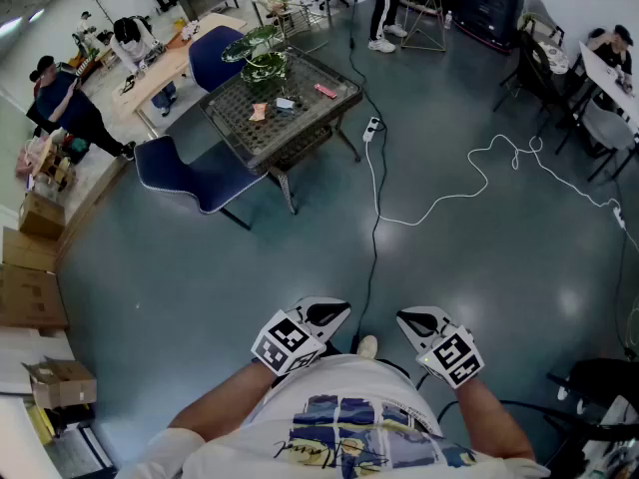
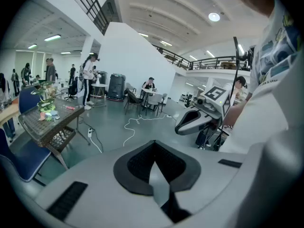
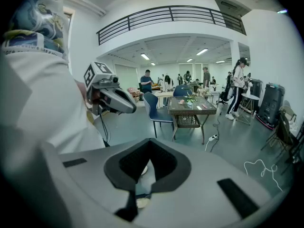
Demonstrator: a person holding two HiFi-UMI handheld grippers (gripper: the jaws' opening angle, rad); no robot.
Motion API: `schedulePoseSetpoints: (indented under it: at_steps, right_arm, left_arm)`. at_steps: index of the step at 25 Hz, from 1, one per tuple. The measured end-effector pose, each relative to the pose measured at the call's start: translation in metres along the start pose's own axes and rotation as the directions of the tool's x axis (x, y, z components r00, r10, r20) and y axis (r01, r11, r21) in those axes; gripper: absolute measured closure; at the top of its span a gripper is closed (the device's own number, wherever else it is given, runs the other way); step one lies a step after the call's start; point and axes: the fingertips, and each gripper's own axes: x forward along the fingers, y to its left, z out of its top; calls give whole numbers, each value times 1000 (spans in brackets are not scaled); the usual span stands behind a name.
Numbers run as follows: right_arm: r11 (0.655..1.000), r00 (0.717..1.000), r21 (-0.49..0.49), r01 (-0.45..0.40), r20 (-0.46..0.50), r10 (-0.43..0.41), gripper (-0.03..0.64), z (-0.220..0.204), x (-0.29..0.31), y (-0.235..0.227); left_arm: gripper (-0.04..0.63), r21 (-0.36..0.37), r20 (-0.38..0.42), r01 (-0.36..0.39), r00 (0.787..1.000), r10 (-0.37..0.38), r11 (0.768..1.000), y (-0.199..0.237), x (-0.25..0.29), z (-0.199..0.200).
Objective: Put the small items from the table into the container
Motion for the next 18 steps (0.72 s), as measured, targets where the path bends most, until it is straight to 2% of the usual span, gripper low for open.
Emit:
schedulePoseSetpoints:
  at_steps: [5,11,18]
  right_arm:
    - [1000,1000,12,18,7,-18,609,3,-1,1]
    - [1000,1000,-7,-13,6,13,609,5,4,-3]
    - [997,997,0,-79,8,79,609,29,45,-21]
  left_arm:
    - [586,10,10,-14,1000,14,1000,3,-8,2]
    - [586,17,8,-56,998,55,998,12,-11,2]
    - [586,-79,73,-125,989,131,989,61,-18,22]
